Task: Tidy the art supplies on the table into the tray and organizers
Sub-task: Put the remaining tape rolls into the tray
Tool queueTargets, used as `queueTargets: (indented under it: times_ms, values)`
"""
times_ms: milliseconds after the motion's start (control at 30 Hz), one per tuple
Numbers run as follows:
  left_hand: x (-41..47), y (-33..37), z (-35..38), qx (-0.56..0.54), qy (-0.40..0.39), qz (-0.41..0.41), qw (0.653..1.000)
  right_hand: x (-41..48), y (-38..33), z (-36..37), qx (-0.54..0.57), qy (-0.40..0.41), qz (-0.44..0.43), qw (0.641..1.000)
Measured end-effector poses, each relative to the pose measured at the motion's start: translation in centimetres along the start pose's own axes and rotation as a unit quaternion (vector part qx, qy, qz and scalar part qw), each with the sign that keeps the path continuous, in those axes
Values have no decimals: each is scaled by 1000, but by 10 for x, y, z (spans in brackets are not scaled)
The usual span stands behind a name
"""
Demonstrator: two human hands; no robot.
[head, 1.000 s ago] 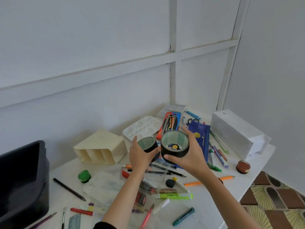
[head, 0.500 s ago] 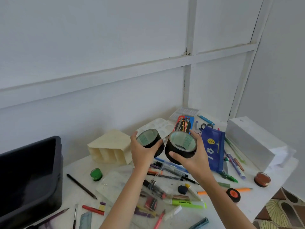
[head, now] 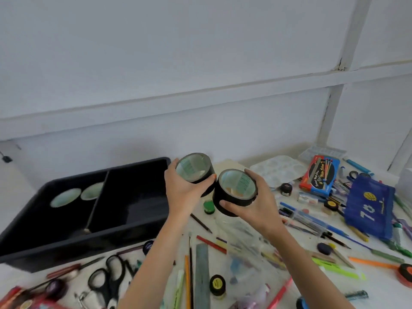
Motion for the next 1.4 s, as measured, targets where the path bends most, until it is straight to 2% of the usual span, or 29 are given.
queueTargets:
  times_ms: [200,367,500,700,833,1100,1300,1400]
  values:
    - [13,-24,-112,39,62,10,997,-9,-56,98,30,-72,-49,996]
    - [23,-49,-191,53,85,-20,995,-16,-96,170,58,-128,-83,987]
    - [33,-72,-250,82,101,-35,991,-17,-123,220,56,-150,-105,981]
    - [53,-97,-313,163,109,12,981,-13,-155,272,59,-154,-138,977]
    - [70,-117,-333,211,90,31,973,-8,-165,303,32,-172,-149,973]
    - [98,-156,-345,265,28,-1,964,12,-155,365,-59,-260,-159,951]
    - [114,-178,-340,308,-26,6,951,19,-134,403,-139,-325,-173,919]
    - [117,-183,-329,349,-66,23,934,19,-122,424,-239,-366,-180,881]
Point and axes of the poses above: each hand's wrist, its own x-axis towards the middle knuckle, its own z-axis out of the palm, y = z × x, the point moved 10 cm from there along x, towards the middle knuckle, and after that the axes turned 6 degrees about -z, right-handed, at the moved point
